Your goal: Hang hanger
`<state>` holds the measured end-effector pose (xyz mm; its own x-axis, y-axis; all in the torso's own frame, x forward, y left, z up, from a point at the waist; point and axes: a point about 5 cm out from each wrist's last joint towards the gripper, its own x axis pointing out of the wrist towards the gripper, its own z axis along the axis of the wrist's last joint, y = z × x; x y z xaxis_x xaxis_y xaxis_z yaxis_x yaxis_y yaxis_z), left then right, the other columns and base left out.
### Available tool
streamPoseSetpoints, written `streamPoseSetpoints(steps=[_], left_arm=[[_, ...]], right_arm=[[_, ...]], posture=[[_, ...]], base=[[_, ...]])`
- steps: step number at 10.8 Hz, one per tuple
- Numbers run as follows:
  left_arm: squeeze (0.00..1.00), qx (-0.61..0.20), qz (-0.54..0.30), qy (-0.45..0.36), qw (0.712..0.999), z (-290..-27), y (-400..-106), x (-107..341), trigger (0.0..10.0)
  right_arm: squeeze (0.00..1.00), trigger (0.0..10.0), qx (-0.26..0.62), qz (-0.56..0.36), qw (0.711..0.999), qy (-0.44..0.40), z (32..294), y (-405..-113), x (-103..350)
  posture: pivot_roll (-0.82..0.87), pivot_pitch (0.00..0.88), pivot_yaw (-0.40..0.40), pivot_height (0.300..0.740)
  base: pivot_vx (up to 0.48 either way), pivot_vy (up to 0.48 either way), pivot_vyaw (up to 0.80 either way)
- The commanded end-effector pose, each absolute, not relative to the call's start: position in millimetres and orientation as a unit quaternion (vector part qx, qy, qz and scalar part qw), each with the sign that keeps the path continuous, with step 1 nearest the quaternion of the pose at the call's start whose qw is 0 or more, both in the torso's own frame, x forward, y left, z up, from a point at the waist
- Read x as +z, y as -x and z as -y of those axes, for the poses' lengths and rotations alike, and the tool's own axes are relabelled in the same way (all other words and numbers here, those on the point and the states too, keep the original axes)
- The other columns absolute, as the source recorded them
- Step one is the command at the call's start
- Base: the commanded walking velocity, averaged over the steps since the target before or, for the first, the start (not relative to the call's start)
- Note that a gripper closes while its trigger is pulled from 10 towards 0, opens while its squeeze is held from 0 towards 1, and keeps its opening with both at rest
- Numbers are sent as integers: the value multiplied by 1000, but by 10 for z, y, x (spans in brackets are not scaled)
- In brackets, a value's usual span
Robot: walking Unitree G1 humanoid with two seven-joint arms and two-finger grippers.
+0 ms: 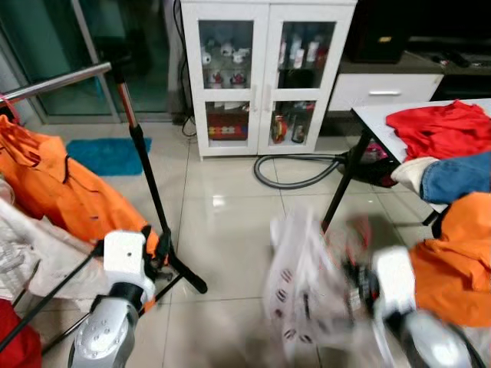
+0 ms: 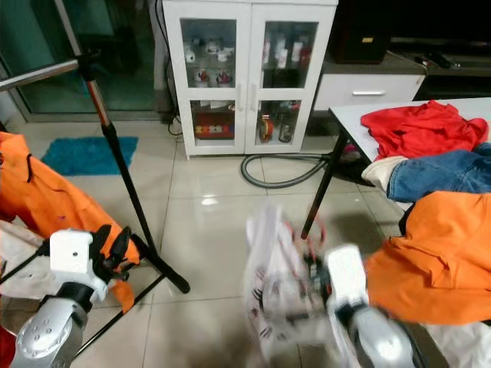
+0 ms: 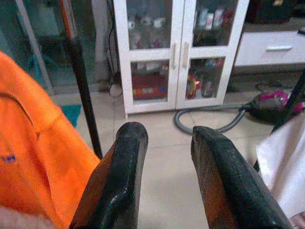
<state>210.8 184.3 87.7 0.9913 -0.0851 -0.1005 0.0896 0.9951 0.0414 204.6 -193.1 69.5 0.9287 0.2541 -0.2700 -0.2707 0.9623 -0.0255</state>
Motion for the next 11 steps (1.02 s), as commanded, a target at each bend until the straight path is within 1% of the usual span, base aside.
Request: streamPoseSetpoints(steps=[1,2,4,5,6,8,9,10,11], left_arm=[[0,-40,-38,-29,998,-1854,-2161,940,10000],[0,-32,-30,-39,998,-1877,-2220,995,10000],[0,-12,-17,-26,999,-1915,-2256,1087,10000],[0,-8,-16,-28,999,-1928,-2232,1100,10000],[0,-5,-16,-39,999,-1934,-2192,1102,10000],[0,3,-10,-55,998,-1948,-2205,1146,10000],[0,2,-6,-45,999,-1954,-2237,1178,10000],[0,8,-3,-40,999,-1975,-2245,1199,10000],[0,5,-5,-40,999,-1983,-2248,1194,10000]], right_arm=[[0,10000,105,-87,991,9,1945,-2195,901],[0,10000,137,-74,988,1,1796,-2316,969],[0,10000,203,-62,977,4,1532,-2431,1053],[0,10000,242,-59,969,4,1388,-2473,1084],[0,10000,261,-54,964,0,1301,-2524,1118],[0,10000,258,-49,965,-14,1270,-2567,1150],[0,10000,258,-47,965,-17,1240,-2581,1170],[0,10000,237,-51,969,-39,1242,-2576,1180],[0,10000,233,-54,970,-35,1240,-2561,1181]], posture=[[-112,0,-6,740],[-108,0,-7,740],[-95,0,-17,740],[-89,0,-22,740],[-77,0,-34,740],[-63,0,-48,740],[-61,0,-46,740],[-63,0,-39,740],[-68,0,-31,740]], base=[[0,0,0],[0,0,0],[0,-405,800],[0,-480,800],[0,-480,800],[0,-480,800],[0,0,800],[0,0,0],[0,0,0]])
